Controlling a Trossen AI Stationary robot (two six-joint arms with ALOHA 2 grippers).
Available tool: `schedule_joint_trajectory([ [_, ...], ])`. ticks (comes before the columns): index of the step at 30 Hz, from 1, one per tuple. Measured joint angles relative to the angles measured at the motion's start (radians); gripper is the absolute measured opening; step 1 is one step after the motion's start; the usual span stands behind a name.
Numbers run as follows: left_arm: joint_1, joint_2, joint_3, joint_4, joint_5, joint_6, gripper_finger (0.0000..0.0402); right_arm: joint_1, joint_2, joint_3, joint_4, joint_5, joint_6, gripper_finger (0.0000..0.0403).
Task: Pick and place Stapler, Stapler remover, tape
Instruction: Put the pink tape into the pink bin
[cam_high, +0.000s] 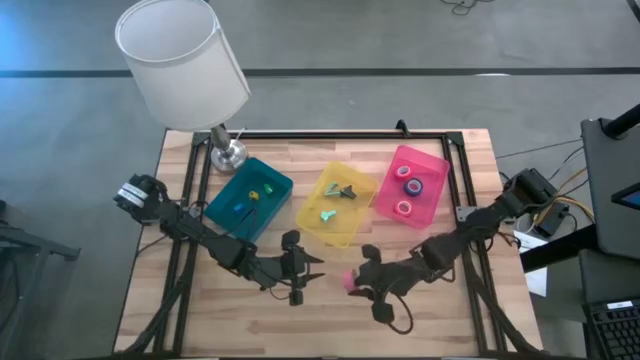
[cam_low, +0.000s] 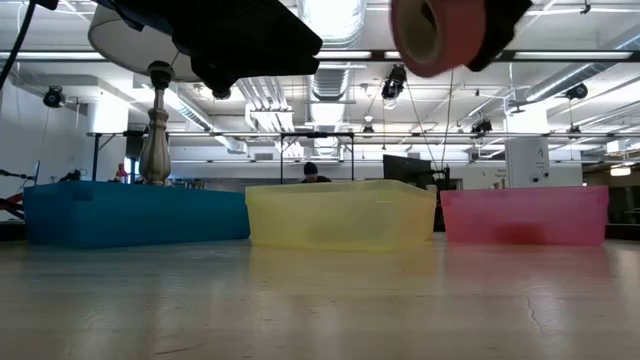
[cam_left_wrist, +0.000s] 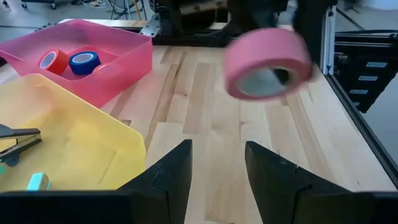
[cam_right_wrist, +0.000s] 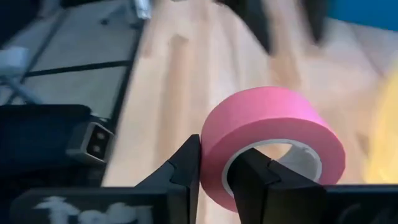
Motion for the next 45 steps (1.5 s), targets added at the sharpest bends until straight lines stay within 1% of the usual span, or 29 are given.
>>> schedule_joint_trajectory([
  [2, 0.000, 0.000, 0.000, 0.000, 0.000, 0.000, 0.0154, 0.000, -0.033, 0.000, -0.083, 0.049, 0.052, 0.0063],
  [7, 0.000, 0.000, 0.000, 0.000, 0.000, 0.000, 0.0154, -0.003, -0.119, 0.000, -0.369, 0.308, 0.147, 0.0051],
  [10, 0.000, 0.000, 0.000, -0.001, 0.000, 0.000, 0.0153, -0.020, -0.178, -0.001, -0.573, 0.419, 0.250, 0.0051],
  [15, 0.000, 0.000, 0.000, -0.001, -0.001, 0.000, 0.0153, -0.065, -0.277, -0.009, -0.935, 0.528, 0.492, 0.0052],
  [17, 0.000, 0.000, 0.000, -0.001, -0.001, -0.001, 0.0153, -0.089, -0.311, -0.027, -1.040, 0.547, 0.589, 0.0052],
  [19, 0.000, 0.000, 0.000, -0.001, -0.001, 0.000, 0.0154, -0.115, -0.339, -0.065, -1.107, 0.548, 0.660, 0.0052],
  [24, 0.000, 0.000, 0.000, 0.000, -0.001, -0.001, 0.0154, -0.204, -0.385, -0.207, -1.093, 0.586, 0.714, 0.0060],
  [29, 0.000, 0.000, 0.000, 0.000, -0.001, -0.001, 0.0154, -0.319, -0.404, -0.312, -1.051, 0.539, 0.728, 0.0084],
  [33, 0.001, 0.000, 0.000, 0.001, -0.002, 0.003, 0.0153, -0.403, -0.402, -0.378, -0.975, 0.520, 0.673, 0.0096],
  [40, 0.002, 0.000, 0.000, 0.002, -0.002, 0.005, 0.0153, -0.500, -0.400, -0.463, -0.741, 0.434, 0.545, 0.0107],
  [45, 0.002, 0.000, 0.000, 0.002, -0.002, 0.005, 0.0153, -0.525, -0.400, -0.470, -0.718, 0.380, 0.501, 0.0126],
])
